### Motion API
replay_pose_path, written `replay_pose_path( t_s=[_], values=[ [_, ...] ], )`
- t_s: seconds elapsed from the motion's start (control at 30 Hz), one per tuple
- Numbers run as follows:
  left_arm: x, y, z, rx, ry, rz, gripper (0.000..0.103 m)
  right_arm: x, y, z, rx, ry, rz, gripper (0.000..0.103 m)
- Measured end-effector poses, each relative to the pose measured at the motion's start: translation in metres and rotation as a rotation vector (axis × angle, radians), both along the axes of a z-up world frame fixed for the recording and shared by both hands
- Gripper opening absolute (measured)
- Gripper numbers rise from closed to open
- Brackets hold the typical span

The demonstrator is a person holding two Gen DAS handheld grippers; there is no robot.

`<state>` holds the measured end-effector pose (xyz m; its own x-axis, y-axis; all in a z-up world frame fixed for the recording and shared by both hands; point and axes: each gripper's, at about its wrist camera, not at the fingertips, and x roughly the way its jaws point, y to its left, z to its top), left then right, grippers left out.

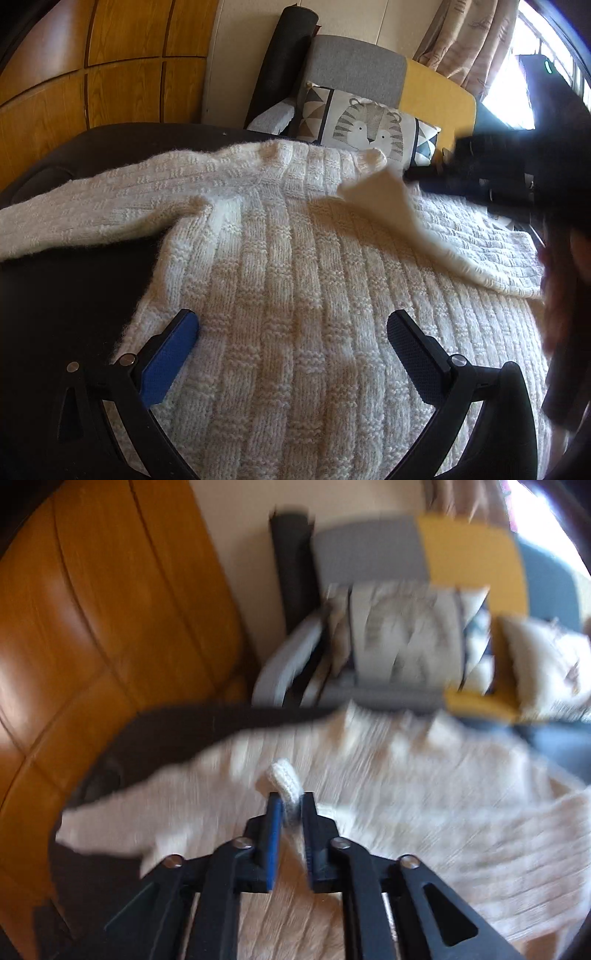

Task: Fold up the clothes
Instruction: 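Lift the sleeve and fold it across the sweater body with the right gripper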

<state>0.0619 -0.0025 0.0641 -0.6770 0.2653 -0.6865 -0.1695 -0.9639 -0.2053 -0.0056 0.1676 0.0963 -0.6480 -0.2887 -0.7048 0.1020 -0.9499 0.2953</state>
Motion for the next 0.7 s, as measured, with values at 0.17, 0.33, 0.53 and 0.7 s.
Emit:
replay_pose_path(
  t_s=[0.17, 0.33, 0.53, 0.7],
  values=[
    [-0.001, 0.002, 0.000, -0.012, -0.002, 0.001, 0.103, 0.060, 0.036, -0.015, -0.104, 0.057, -0.052, 0.023],
    [-0.002, 0.004, 0.001, -0.030, -0.009, 0.001, 0.103, 0.150, 0.074, -0.030, -0.016, 0.140, -0.166, 0.026],
    [-0.006, 0.011, 0.001, -0.069, -0.023, 0.001, 0.103, 0.184, 0.161, -0.087, -0.459, 0.067, -0.332, 0.019],
    [-0.004, 0.004, 0.002, -0.028, -0.012, -0.002, 0.103, 0.179, 0.154, -0.087, -0.396, 0.058, -0.320, 0.017]
  ],
)
